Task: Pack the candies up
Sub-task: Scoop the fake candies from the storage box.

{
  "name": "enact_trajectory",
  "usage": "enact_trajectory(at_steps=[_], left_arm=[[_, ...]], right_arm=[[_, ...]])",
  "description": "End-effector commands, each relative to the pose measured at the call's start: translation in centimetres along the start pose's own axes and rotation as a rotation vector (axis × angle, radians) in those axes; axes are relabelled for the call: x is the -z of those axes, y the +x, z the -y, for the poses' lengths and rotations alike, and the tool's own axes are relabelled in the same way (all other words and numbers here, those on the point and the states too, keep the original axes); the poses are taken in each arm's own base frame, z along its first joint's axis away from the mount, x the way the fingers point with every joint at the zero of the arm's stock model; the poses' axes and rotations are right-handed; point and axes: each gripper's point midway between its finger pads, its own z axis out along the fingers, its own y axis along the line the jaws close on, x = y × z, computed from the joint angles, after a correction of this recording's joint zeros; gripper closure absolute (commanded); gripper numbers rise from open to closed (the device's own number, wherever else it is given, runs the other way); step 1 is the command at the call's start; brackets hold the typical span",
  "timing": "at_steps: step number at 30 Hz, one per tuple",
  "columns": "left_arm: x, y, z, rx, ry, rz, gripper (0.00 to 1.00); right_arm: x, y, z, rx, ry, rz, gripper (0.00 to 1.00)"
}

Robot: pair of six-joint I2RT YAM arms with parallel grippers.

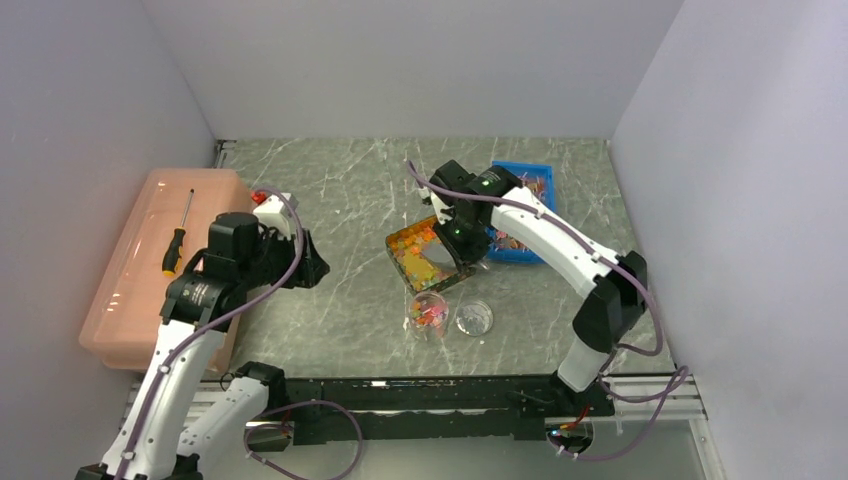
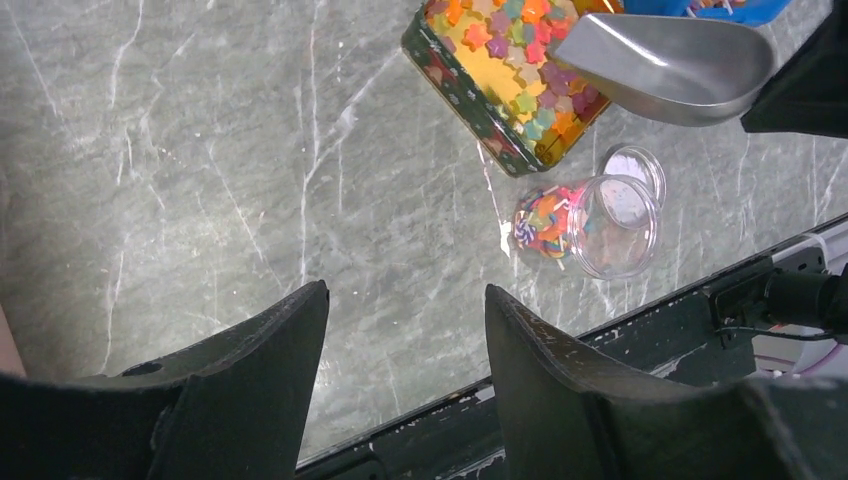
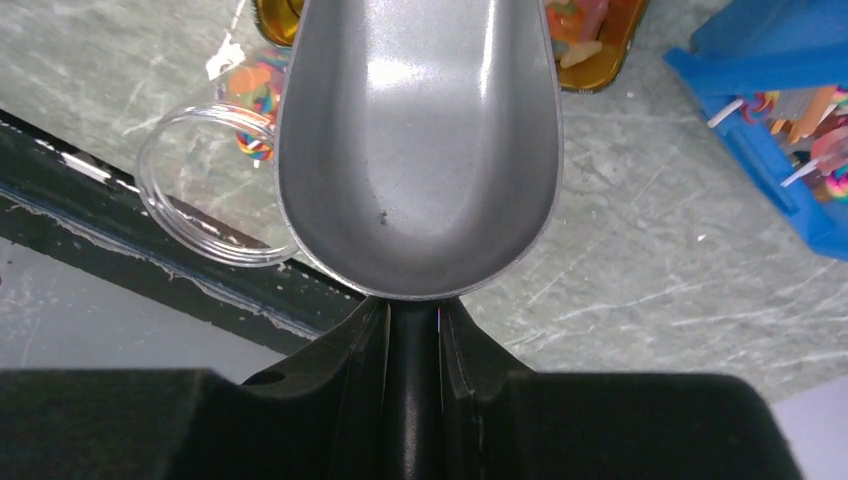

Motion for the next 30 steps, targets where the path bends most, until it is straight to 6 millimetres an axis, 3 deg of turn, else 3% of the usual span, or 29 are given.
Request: enact_trajectory(at_steps=[1,10,15,30], left_arm=[[0.5,-1.2,0.8,-0.082,0.004,0.062,0.35],[0.6,-0.3,3.0,-0.163,0.074,0.041,0.35],[0.9,0.0,3.8,-0.195,0.096,0.039,0.35],[1.3,0.6,4.3,-0.222,0.116,0.037,0.35]], right_arm=[[0.6,0.8,0.7,-0.087,0.028,-0.086,1.0],[-1.0,0.7,1.7,-0.162,0.048,-0.215,1.0],[-1.9,-0.6,1.6,-0.174,0.039,-0.225,1.0],[-6.2,-1.7,1.7,-0.166,0.021,-0.325,1.0]])
